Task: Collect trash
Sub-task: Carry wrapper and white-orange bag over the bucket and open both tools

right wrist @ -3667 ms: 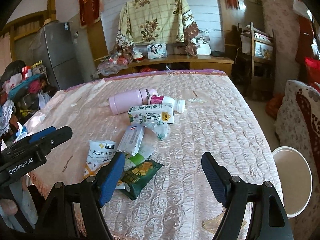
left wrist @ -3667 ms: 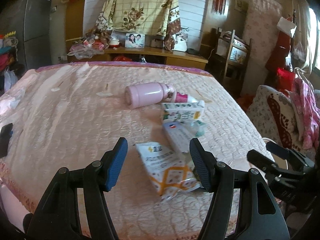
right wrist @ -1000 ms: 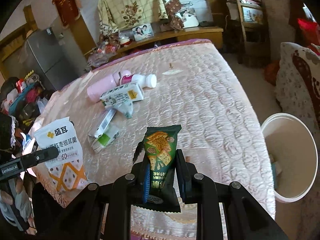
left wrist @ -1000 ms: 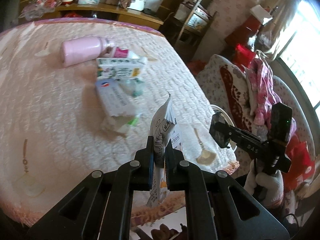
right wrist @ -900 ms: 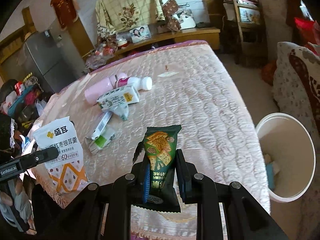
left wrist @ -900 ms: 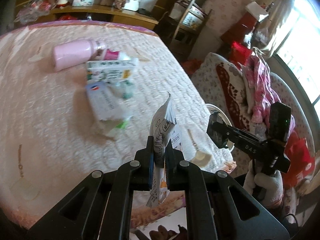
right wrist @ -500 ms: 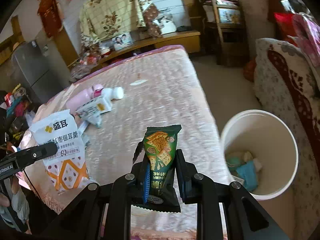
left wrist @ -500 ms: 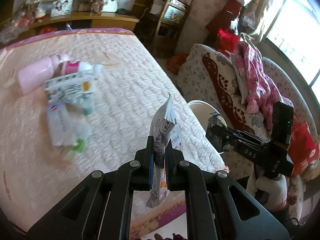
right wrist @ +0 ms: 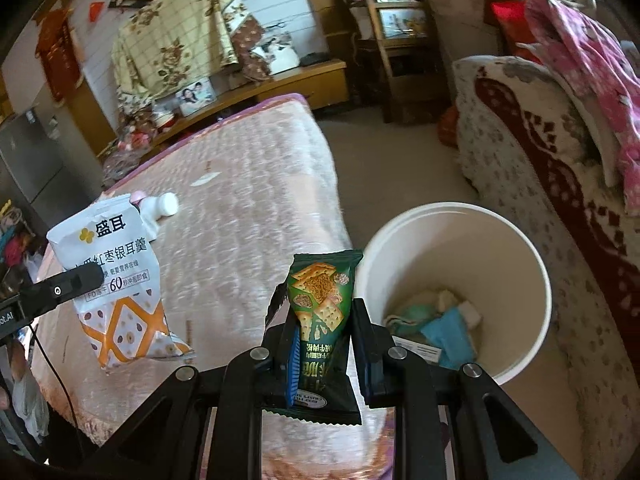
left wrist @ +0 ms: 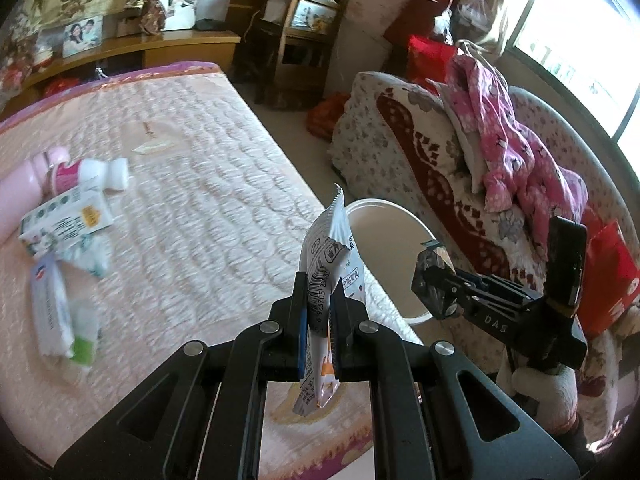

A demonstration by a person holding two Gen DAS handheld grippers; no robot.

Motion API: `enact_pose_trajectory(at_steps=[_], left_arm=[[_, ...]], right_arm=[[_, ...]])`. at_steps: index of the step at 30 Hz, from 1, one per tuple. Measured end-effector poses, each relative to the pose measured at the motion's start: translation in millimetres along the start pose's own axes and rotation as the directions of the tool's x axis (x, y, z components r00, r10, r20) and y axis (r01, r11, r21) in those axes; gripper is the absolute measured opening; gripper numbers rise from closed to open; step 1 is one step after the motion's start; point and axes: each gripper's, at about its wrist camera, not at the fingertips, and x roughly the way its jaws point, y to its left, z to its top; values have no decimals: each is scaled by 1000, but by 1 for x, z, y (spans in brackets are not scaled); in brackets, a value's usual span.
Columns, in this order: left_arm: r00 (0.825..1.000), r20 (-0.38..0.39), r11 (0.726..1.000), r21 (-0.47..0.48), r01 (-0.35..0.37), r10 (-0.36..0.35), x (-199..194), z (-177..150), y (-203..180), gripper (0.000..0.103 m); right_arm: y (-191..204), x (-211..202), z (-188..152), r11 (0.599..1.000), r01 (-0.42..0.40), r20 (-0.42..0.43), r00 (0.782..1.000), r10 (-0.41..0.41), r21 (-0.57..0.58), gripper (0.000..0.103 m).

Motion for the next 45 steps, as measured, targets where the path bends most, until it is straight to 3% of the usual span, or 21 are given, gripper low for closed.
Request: enact_pose_trajectory(at_steps=[23,37,38,40,41,45], left_arm=[[997,-27,997,17,70,-70,76,30,-58,6],[997,1,997,-20,80,-80,126,39,-73,8],[997,4,996,-21,82,-82,128,40,-73,12],[996,9,996,-34,85,-85,131,41,-71,31],[996,10,995,-39,88,-87,132,41,-70,44],[997,12,996,-39,80,-80,131,40,-67,46]], right_arm=[[-67,15,-3,984,147,12,989,-149,98,22],[-94,25,-4,971,139,-6,990,-140,192,24],[-96,25,-4,969,143,-3,989,-146,199,27],[-98,23,-4,965,150,11,988,-156,216,41],[-98,22,-4,964,149,15,988,-156,220,41],[-98,23,-4,964,151,10,988,-157,220,41]])
